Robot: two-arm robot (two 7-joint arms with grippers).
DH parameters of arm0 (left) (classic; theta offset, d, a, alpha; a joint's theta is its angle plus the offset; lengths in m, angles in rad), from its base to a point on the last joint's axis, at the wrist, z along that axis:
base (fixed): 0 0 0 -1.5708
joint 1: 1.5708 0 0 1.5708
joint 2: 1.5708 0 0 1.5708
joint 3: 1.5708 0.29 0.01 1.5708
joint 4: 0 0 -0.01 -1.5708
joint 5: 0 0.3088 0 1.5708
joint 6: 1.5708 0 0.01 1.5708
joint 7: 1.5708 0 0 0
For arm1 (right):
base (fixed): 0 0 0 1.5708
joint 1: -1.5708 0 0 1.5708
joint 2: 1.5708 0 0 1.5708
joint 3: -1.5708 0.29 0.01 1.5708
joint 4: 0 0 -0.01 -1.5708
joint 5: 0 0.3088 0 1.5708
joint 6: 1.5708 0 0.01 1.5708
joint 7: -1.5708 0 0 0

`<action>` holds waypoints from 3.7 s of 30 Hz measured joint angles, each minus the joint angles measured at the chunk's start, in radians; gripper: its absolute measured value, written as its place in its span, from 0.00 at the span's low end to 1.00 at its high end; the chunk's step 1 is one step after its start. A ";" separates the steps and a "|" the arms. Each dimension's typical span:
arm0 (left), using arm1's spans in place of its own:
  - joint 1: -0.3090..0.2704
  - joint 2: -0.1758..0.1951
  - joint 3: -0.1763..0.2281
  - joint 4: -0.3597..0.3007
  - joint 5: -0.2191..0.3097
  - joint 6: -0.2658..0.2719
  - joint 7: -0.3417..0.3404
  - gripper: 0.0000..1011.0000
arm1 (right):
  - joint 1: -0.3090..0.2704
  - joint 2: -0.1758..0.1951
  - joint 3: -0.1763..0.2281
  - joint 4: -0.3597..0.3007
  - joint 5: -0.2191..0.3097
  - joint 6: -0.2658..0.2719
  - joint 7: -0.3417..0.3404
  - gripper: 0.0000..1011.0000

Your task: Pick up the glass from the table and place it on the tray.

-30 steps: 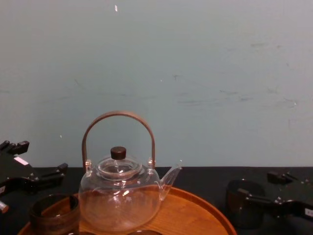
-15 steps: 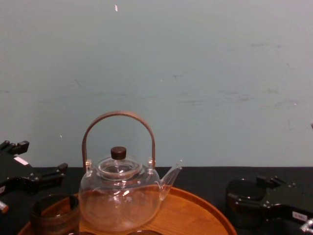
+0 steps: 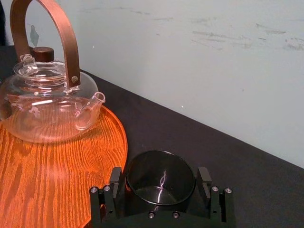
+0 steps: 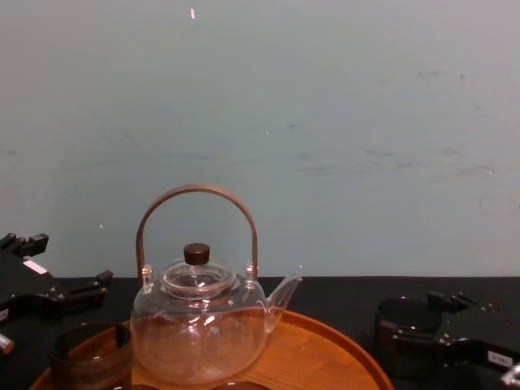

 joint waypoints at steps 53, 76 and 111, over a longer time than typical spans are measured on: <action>0.000 0.000 0.000 0.000 0.000 0.000 0.000 0.99 | 0.008 0.000 0.003 0.015 0.014 -0.005 0.012 0.89; 0.000 0.000 0.000 0.000 0.000 0.000 0.000 0.99 | 0.008 0.000 0.003 0.015 0.014 -0.005 0.012 0.89; 0.000 0.000 0.000 0.000 0.000 0.000 0.000 0.99 | -0.032 0.037 0.002 -0.158 0.083 -0.001 0.062 0.89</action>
